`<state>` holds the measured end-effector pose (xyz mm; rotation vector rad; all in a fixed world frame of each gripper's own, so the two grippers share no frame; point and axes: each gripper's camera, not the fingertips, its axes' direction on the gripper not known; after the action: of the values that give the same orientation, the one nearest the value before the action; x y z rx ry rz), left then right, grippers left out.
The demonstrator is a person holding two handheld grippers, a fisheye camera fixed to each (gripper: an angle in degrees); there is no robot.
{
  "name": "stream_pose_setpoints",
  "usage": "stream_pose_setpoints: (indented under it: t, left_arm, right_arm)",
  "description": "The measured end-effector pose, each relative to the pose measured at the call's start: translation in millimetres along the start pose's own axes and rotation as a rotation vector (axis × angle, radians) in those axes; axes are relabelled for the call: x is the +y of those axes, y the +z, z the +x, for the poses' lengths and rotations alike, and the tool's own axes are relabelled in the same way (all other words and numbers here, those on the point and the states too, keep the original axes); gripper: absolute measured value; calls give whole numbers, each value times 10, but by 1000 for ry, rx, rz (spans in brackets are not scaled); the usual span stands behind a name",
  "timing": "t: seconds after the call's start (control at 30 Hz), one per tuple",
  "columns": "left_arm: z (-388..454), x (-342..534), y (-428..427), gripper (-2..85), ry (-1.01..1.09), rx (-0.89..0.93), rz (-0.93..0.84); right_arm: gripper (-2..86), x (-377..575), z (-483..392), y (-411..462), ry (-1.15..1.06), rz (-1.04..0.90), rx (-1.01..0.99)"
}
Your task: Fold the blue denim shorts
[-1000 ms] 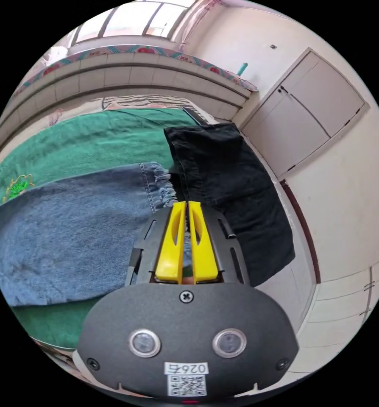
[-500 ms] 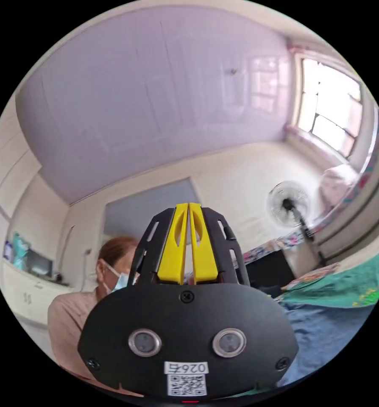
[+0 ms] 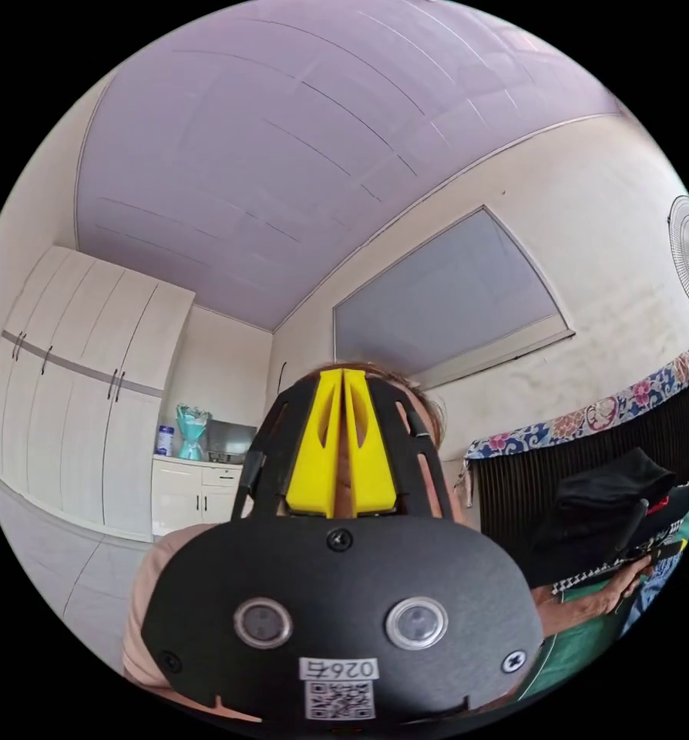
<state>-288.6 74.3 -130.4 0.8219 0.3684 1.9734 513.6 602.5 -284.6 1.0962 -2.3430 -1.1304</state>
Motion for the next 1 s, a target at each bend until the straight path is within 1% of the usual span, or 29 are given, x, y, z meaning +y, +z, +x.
stream_pose_setpoints:
  t: [0.17, 0.27, 0.33, 0.37, 0.4, 0.43, 0.47, 0.5, 0.53, 0.57, 0.63, 0.67, 0.73, 0.77, 0.83, 0.87, 0.93, 1.0]
  left_arm:
    - [64, -110, 153, -9, -6, 1, 2]
    - [161, -251, 288, -6, 23, 10, 0]
    - [300, -395, 400, 1, 91, -8, 0]
    - [429, -506, 488, 8, 164, -54, 11]
    - [571, -611, 607, 54, 252, -126, 24]
    - [632, -658, 682, 76, 289, -162, 24]
    - [722, -748, 868, 115, 340, -219, -1]
    - [774, -827, 1093, 139, 378, -248, -48]
    - [787, -864, 1216, 145, 395, -255, -72]
    - [790, -941, 1487, 155, 422, -276, -132]
    - [733, -1057, 1927, 169, 444, -328, -236]
    - [663, -1127, 2217, 182, 443, -335, -310]
    - [542, -1227, 2653, 205, 414, -332, -454]
    - [487, -1288, 2926, 214, 399, -335, -557]
    - [524, -1400, 3118, 214, 413, -345, -586]
    - [560, -1468, 3213, 201, 430, -337, -609]
    - [598, -1554, 3322, 168, 460, -345, -619]
    - [607, -1682, 3387, 101, 482, -375, -609]
  right_arm:
    - [-10, 18, 23, 228, -13, -83, 145]
    - [-9, 42, 148, 167, 5, -158, 368]
    - [-9, 70, 308, -160, -6, -130, 689]
    - [-9, 76, 379, -276, 0, -118, 780]
    - [-9, 81, 577, -524, 34, -129, 975]
    - [-9, 90, 838, -770, 77, -197, 1173]
    - [-9, 99, 995, -899, 112, -245, 1276]
    - [-9, 129, 1329, -1176, 202, -339, 1472]
    - [-9, 177, 1650, -1449, 284, -427, 1623]
    - [-9, 204, 1803, -1595, 334, -453, 1683]
    - [-6, 321, 2377, -2049, 461, -586, 1814]
    - [-5, 354, 2518, -2132, 482, -628, 1855]
    - [10, 488, 3062, -2382, 519, -814, 1997]
    - [15, 521, 3193, -2436, 527, -858, 2015]
    - [28, 626, 3682, -2616, 548, -983, 2027]
    - [30, 646, 3800, -2651, 551, -1010, 2022]
    - [42, 712, 4242, -2772, 550, -1107, 2026]
    - [55, 762, 4553, -2852, 548, -1180, 2015]
